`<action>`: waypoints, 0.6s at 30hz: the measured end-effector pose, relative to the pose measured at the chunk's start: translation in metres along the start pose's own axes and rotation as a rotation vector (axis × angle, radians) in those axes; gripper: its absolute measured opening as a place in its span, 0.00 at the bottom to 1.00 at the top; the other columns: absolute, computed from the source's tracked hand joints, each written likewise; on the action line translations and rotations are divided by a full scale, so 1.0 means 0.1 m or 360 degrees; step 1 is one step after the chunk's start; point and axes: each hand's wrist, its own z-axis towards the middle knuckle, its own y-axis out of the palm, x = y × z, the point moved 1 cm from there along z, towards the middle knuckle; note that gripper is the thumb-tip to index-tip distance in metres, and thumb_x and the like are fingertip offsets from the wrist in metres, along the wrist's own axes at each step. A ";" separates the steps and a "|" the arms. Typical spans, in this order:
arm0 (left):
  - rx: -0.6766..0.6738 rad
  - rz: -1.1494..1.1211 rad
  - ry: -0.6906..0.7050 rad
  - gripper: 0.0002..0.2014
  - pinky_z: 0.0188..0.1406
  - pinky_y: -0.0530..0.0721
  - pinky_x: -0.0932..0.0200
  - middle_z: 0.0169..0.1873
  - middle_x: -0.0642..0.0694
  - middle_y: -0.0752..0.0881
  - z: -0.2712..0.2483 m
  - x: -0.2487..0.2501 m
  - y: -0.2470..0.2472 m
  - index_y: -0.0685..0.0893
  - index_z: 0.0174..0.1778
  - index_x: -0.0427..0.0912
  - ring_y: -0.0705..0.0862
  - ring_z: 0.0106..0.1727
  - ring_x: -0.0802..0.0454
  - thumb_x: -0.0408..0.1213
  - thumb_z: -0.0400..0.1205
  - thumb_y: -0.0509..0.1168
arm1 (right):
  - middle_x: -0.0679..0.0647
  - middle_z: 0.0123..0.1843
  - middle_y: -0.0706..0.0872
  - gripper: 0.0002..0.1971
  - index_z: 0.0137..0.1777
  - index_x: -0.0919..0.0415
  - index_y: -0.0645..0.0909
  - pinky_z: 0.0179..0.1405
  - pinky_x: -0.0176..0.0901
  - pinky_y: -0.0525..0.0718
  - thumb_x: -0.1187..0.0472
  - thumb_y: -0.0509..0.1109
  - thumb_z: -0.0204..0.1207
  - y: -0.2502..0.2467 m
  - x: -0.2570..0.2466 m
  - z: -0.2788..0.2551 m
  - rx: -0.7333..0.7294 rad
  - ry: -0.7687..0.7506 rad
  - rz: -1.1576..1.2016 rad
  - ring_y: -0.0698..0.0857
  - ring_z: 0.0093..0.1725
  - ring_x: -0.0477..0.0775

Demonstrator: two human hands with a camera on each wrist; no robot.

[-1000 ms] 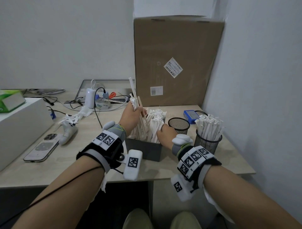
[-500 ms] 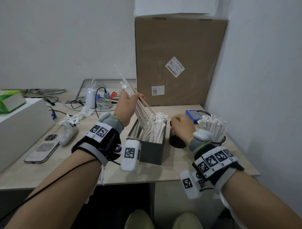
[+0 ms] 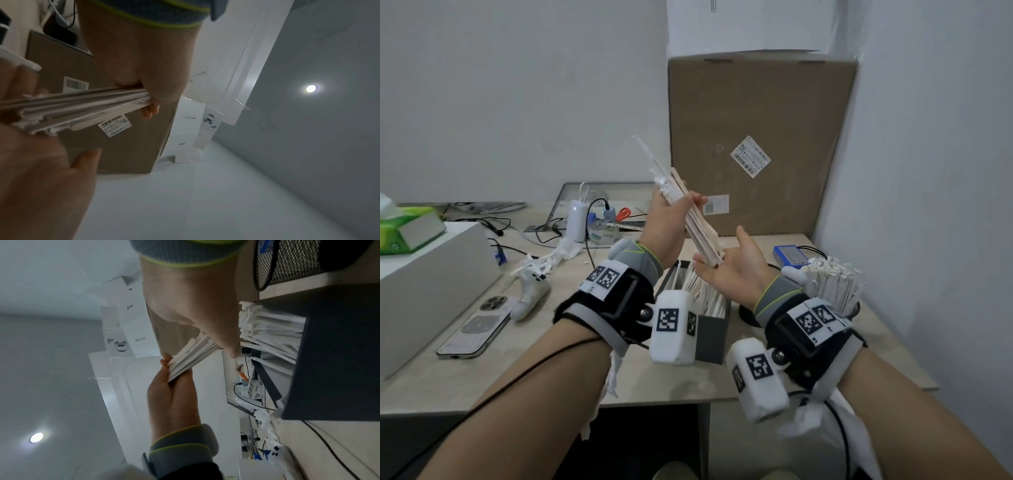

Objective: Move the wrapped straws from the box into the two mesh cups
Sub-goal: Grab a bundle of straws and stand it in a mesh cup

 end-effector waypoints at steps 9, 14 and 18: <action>-0.0145 0.0195 0.0037 0.07 0.66 0.79 0.45 0.39 0.43 0.83 -0.17 -0.12 0.09 0.76 0.47 0.44 0.84 0.49 0.46 0.27 0.82 0.59 | 0.69 0.78 0.66 0.43 0.76 0.74 0.64 0.80 0.49 0.66 0.33 0.50 0.80 -0.03 0.03 0.02 -0.0150 0.0059 0.0142 0.69 0.78 0.63; -0.0195 0.0405 0.0139 0.05 0.51 0.81 0.48 0.29 0.48 0.78 -0.22 -0.17 0.10 0.74 0.44 0.47 0.80 0.35 0.51 0.34 0.85 0.59 | 0.64 0.73 0.74 0.41 0.74 0.73 0.66 0.80 0.48 0.65 0.34 0.48 0.81 -0.02 0.04 -0.04 -0.0256 0.0144 -0.0060 0.73 0.76 0.61; -0.0308 0.0588 0.0232 0.04 0.39 0.78 0.58 0.29 0.47 0.75 -0.21 -0.14 0.04 0.73 0.45 0.44 0.75 0.30 0.53 0.35 0.85 0.59 | 0.62 0.78 0.69 0.36 0.80 0.65 0.60 0.71 0.51 0.73 0.38 0.48 0.83 0.04 -0.25 -0.15 0.0178 -0.0355 -0.1070 0.72 0.75 0.58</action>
